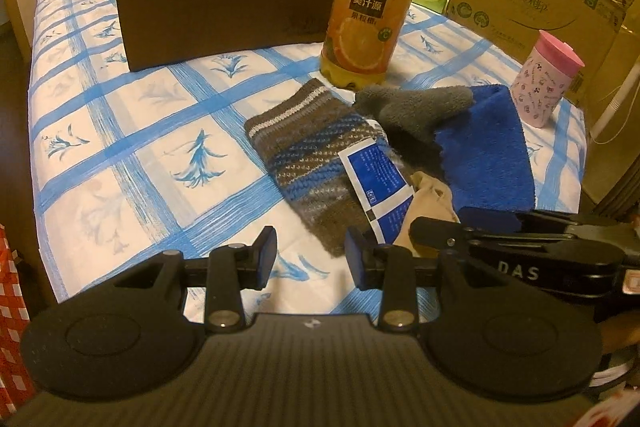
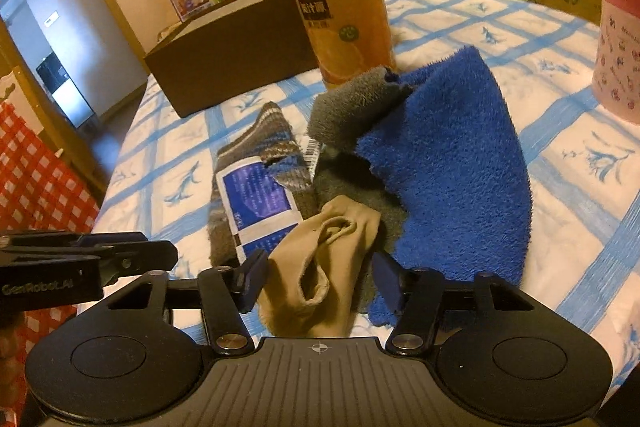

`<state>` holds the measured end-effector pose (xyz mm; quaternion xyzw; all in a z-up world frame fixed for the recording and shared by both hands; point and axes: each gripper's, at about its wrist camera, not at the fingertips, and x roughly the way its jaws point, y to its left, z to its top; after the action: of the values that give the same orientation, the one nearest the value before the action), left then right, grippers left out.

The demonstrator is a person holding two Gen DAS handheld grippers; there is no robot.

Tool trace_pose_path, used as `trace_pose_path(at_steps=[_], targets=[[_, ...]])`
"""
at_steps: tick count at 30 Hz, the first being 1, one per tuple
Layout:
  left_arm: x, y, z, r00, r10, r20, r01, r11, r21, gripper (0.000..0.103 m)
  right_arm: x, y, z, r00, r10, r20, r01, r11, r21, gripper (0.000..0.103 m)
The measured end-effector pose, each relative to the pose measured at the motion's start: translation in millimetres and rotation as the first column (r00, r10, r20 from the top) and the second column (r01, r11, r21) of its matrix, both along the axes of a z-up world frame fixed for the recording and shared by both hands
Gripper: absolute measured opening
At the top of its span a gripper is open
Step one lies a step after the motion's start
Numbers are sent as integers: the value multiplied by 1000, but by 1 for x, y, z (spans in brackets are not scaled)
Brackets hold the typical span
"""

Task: Organize soft objects
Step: 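Move both open tools over the pile of soft items, then grasp the beige stocking with the right tool while the left tool grasps the blue wipe packet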

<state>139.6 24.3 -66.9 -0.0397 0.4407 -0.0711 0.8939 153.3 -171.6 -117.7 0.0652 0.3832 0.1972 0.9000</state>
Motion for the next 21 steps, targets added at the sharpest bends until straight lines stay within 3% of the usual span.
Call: trace_pose_path(at_steps=[8,10,13,21], targets=[[3,-4,-4,1000,-7,-3,7,1000,-7,34,2,-2,-6,1000,25,-2,-24,1000,16,30],[3,-6,-5,1000,-14,-5,14,1000,-10,34,0,-2,-4,999,36,11,-36,999,11,18],[3,-10,-6,1000,-23,-5,23,1000,-13,34,-3,-4,-1,999,44,25,-44,999,3,8],[3,-23,-12,998,-64,-4,63,997,-48,33,-9,-13,14,996,60,68,-56,996,-68,7]])
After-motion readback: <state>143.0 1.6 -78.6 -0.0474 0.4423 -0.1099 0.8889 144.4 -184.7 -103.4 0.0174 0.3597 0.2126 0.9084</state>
